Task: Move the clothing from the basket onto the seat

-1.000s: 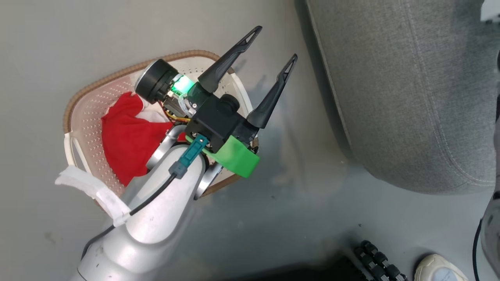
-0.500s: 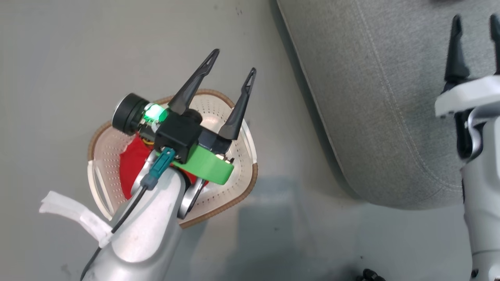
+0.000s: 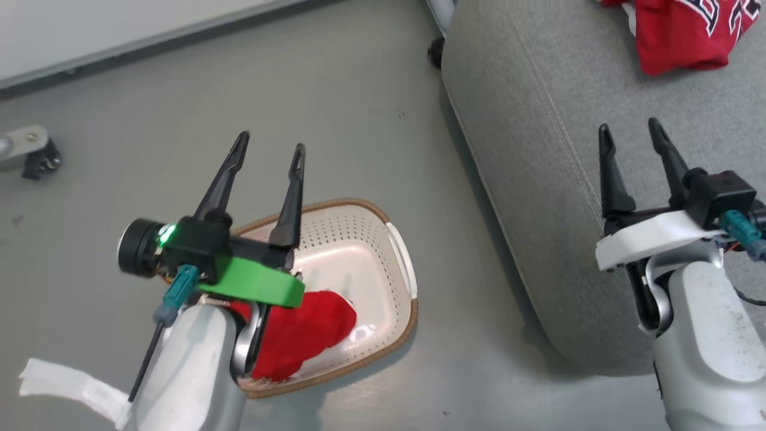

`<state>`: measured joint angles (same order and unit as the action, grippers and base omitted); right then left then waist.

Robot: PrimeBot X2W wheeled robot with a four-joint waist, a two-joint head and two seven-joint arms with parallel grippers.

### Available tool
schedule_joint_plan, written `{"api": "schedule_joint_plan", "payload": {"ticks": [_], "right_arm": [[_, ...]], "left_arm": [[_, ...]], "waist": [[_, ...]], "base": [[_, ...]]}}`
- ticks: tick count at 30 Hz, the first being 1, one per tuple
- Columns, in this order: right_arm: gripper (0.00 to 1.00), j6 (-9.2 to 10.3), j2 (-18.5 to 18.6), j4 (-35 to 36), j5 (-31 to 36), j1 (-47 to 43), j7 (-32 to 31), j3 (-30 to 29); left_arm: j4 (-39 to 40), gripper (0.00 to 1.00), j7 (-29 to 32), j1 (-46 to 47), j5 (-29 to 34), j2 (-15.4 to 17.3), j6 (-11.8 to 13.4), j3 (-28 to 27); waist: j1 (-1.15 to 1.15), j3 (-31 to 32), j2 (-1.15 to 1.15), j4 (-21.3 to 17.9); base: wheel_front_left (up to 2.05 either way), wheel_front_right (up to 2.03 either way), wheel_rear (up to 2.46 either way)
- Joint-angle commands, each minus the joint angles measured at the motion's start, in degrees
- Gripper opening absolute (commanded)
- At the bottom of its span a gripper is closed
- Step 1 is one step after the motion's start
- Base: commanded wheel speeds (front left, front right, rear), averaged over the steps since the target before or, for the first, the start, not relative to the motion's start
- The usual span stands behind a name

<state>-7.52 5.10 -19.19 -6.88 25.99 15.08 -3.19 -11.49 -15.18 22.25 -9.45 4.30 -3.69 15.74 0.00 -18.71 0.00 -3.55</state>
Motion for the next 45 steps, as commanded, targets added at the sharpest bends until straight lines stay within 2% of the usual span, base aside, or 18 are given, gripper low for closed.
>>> {"api": "schedule_joint_plan", "payload": {"ticks": [1, 11, 19, 35, 45], "right_arm": [[1.0, 0.06, 0.0, 0.7, 0.5, -1.3, 0.1, 0.1], [1.0, 0.06, -1.6, 4.5, -0.3, -5.1, 0.1, 3.6], [1.0, 0.06, -2.1, 6.0, -0.3, -9.4, 0.1, 6.1], [1.0, 0.06, -2.1, 11.1, -2.4, -21.2, 0.1, 7.0], [1.0, 0.06, -2.1, 13.0, -2.7, -24.8, 0.1, 8.6]], "left_arm": [[0.1, 1.0, 0.1, -1.6, 0.1, -0.1, 0.3, -0.9], [0.3, 1.0, 0.1, -7.4, 0.8, -0.4, 0.2, -9.1], [1.0, 1.0, 0.1, -11.9, 1.7, -0.7, -0.5, -12.9], [2.3, 1.0, 0.1, -18.8, 3.2, -1.2, -1.4, -13.5], [3.6, 1.0, 0.1, -21.3, 4.2, -1.3, -1.2, -13.2]], "waist": [[0.0, 4.3, 0.0, 3.4], [0.0, 9.2, 0.0, 7.9], [0.0, 12.8, 0.0, 9.5], [0.0, 18.5, 0.0, 11.2], [0.0, 19.3, 0.0, 11.1]], "base": [[0.0, 0.0, 0.0], [0.0, 0.0, 0.0], [0.0, 0.0, 0.0], [0.0, 0.0, 0.0], [0.0, 0.0, 0.0]]}}
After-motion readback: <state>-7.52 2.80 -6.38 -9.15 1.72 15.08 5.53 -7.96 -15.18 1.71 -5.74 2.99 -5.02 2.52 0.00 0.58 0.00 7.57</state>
